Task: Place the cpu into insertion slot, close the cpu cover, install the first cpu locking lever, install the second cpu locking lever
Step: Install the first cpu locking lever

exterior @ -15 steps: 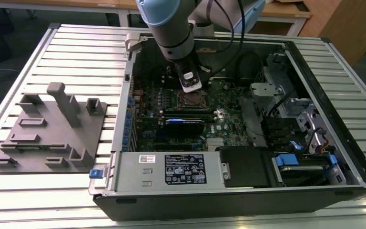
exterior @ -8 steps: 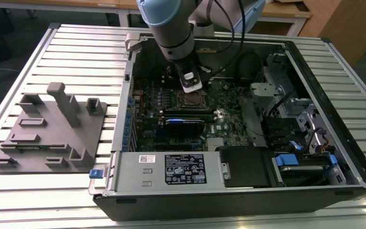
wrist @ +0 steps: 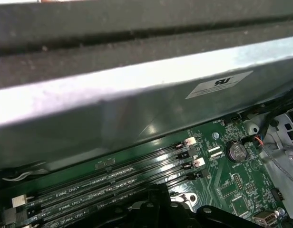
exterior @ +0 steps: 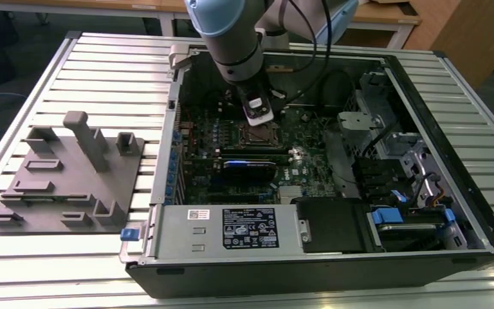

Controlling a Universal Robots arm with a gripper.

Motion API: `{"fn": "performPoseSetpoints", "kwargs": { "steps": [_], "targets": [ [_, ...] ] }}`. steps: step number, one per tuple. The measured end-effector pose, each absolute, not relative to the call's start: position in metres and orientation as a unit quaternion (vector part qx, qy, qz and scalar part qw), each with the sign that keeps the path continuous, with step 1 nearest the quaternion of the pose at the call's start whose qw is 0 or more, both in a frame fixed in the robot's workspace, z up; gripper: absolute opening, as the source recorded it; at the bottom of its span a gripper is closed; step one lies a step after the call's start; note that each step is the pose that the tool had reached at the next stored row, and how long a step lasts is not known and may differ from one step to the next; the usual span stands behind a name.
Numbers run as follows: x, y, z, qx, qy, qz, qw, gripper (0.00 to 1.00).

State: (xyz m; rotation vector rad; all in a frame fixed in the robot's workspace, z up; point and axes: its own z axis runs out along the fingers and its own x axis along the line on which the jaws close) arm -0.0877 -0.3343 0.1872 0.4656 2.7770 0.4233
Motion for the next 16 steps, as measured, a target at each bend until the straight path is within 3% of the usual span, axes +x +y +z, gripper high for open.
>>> {"fn": "performPoseSetpoints", "kwargs": {
  "steps": [16],
  "targets": [
    [-0.0796, -0.3343, 0.1845, 0.162, 0.965, 0.147, 0.147, 0.1]
  ]
}}
